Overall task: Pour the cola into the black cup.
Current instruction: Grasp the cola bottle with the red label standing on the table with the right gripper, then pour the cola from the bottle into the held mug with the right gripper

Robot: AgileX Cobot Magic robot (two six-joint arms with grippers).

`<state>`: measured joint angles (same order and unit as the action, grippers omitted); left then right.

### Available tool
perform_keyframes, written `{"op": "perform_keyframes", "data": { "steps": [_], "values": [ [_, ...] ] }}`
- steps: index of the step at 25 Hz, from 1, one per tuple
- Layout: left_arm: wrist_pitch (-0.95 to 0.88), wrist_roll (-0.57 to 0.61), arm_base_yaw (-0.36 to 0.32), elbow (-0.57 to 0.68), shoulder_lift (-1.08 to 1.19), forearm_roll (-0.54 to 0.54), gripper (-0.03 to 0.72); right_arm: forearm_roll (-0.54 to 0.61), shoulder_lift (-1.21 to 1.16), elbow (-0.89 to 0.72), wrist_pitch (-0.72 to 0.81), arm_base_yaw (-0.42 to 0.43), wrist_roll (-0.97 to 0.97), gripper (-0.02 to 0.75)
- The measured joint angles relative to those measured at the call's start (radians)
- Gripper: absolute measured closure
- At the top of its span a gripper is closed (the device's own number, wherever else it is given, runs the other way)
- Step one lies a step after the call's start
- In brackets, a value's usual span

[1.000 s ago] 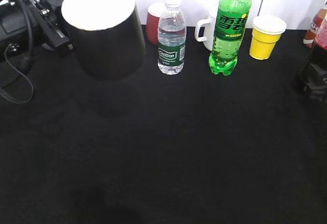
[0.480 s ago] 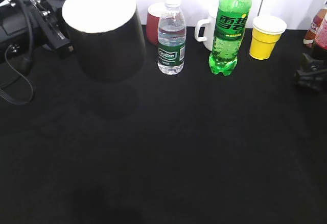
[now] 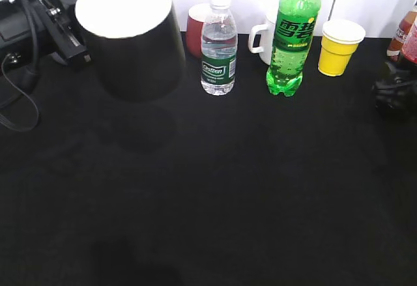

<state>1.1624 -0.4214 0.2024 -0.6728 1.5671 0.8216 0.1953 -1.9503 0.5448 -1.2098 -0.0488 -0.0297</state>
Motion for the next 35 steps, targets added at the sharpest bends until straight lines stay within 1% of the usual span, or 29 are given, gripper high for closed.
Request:
{"op": "perform_keyframes", "data": {
  "steps": [2, 3, 9, 10, 16, 18, 20, 21, 24, 25, 27, 30, 35],
  "values": [
    [0.000, 0.000, 0.000, 0.000, 0.000, 0.000, 0.646, 0.000, 0.000, 0.000, 0.000, 0.000, 0.000, 0.347],
    [0.000, 0.000, 0.000, 0.000, 0.000, 0.001, 0.646, 0.000, 0.000, 0.000, 0.000, 0.000, 0.000, 0.379],
    [0.000, 0.000, 0.000, 0.000, 0.000, 0.005, 0.646, -0.011, 0.015, 0.000, 0.018, 0.000, -0.001, 0.379],
    [0.000, 0.000, 0.000, 0.000, 0.000, 0.005, 0.646, -0.025, 0.038, -0.002, 0.045, 0.000, -0.001, 0.379],
    [-0.016, 0.000, 0.000, 0.000, 0.000, 0.023, 0.646, -0.130, 0.236, -0.004, 0.067, 0.000, 0.013, 0.379],
    [-0.045, -0.002, 0.000, 0.000, 0.000, 0.028, 0.646, -0.163, 0.311, -0.017, 0.116, 0.000, 0.092, 0.379],
    [-0.062, -0.013, 0.000, 0.000, 0.000, 0.036, 0.646, -0.189, 0.388, -0.043, 0.178, 0.000, 0.118, 0.379],
    [-0.065, -0.018, 0.000, 0.000, 0.000, 0.048, 0.646, -0.226, 0.425, -0.055, 0.206, 0.000, 0.127, 0.379],
    [-0.070, -0.041, 0.000, 0.000, 0.000, 0.081, 0.646, -0.372, 0.539, -0.063, 0.393, 0.000, 0.227, 0.379],
    [-0.070, -0.047, 0.000, 0.000, 0.000, 0.082, 0.646, -0.390, 0.565, -0.063, 0.420, 0.000, 0.257, 0.379],
    [-0.070, -0.053, 0.000, 0.000, 0.000, 0.085, 0.646, -0.401, 0.594, -0.063, 0.449, 0.000, 0.274, 0.379],
    [-0.071, -0.060, 0.000, 0.000, 0.000, 0.107, 0.646, -0.467, 0.594, -0.064, 0.458, 0.000, 0.291, 0.379],
    [-0.071, -0.113, 0.000, 0.000, 0.000, 0.156, 0.646, -0.531, 0.594, -0.064, 0.491, 0.000, 0.286, 0.380]
  ]
}}
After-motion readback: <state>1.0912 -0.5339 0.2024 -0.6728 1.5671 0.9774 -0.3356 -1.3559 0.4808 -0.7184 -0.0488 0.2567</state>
